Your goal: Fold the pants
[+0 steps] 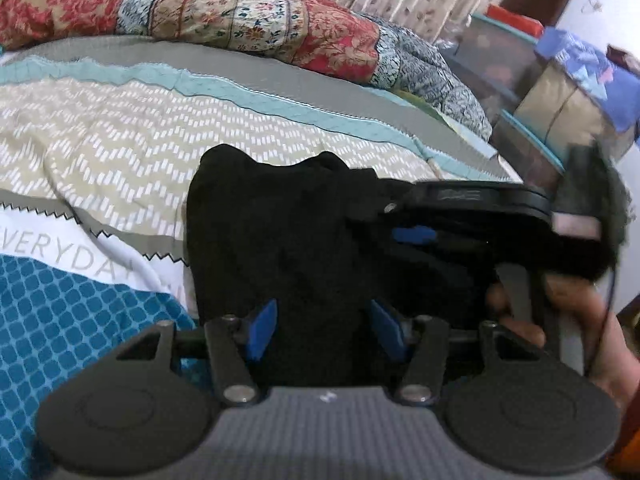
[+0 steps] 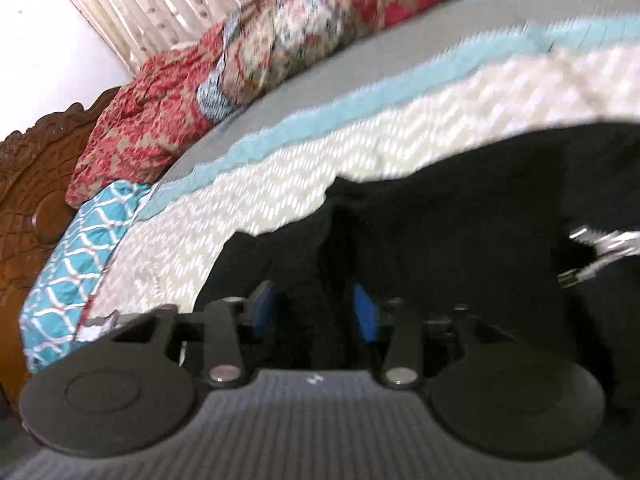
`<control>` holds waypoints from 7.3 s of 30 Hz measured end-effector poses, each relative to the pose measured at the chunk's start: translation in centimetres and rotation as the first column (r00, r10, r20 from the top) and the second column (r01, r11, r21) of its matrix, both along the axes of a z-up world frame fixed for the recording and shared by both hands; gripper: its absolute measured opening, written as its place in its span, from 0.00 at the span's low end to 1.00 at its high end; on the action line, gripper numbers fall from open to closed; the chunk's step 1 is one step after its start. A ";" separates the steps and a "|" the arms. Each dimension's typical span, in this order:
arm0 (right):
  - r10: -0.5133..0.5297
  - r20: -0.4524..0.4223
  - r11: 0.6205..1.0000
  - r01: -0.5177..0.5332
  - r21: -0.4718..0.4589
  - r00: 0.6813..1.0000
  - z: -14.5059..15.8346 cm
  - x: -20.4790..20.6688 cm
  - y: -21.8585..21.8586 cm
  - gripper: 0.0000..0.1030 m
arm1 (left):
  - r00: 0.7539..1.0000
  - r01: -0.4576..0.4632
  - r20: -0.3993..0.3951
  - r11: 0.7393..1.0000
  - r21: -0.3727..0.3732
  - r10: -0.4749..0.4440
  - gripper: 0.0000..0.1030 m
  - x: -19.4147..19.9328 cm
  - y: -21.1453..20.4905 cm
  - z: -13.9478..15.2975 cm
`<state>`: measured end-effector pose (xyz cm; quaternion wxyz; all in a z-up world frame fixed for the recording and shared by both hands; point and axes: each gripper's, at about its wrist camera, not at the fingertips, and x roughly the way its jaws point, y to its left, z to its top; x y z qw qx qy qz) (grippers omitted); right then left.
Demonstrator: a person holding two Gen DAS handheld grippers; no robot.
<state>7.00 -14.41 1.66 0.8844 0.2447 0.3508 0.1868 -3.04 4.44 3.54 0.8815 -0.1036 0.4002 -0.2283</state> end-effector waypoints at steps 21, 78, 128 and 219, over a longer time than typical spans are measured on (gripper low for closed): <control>-0.229 0.040 0.972 0.231 -0.044 0.973 1.3 -7.0 -4.7 0.37 | 0.998 0.067 0.009 0.995 -0.080 -0.067 0.52 -1.0 0.6 1.5; -0.682 0.008 0.726 0.676 0.130 0.731 -2.9 -15.4 -23.9 0.61 | 0.997 0.028 -0.074 0.993 -0.114 -0.037 0.53 2.8 -3.3 5.3; 0.153 0.492 0.824 0.164 -0.542 0.857 6.3 -16.9 3.8 0.13 | 0.982 0.038 -0.166 0.964 -0.264 -0.085 0.11 12.3 -4.0 9.2; -0.021 0.035 0.998 0.023 -0.053 0.999 2.7 -13.3 -0.7 0.83 | 0.966 -0.256 0.132 0.877 0.406 0.221 1.00 -3.3 0.1 6.8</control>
